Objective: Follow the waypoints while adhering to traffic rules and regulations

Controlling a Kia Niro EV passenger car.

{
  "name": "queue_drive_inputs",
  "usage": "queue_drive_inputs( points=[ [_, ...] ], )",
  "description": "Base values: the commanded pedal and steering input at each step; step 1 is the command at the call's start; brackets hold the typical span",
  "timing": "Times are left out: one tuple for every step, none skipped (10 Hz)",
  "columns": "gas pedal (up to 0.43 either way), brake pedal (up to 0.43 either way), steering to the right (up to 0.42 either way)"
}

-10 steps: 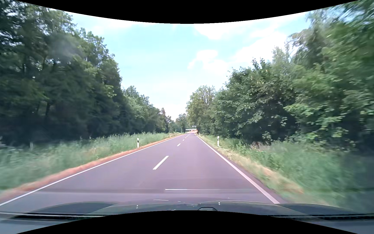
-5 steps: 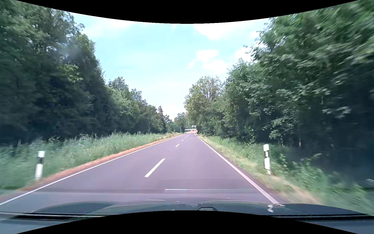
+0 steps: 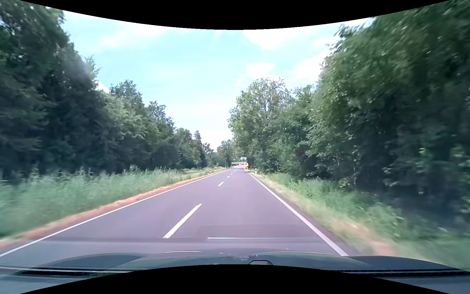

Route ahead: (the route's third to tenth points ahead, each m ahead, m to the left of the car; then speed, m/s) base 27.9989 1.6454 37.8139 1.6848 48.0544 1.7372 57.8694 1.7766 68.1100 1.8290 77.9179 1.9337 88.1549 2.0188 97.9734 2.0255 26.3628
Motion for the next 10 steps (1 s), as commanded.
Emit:
queue_drive_inputs(
  points=[
    [0.0,0.043,-0.001],
    [0.0,0.043,-0.001],
    [0.0,0.055,-0.001],
    [0.0,0.055,-0.001],
    [0.0,0.061,-0.001],
    [0.0,0.067,-0.001],
    [0.0,0.067,-0.001],
    [0.0,0.073,-0.001],
    [0.0,0.085,-0.002],
    [0.0,0.091,-0.002]
  ],
)
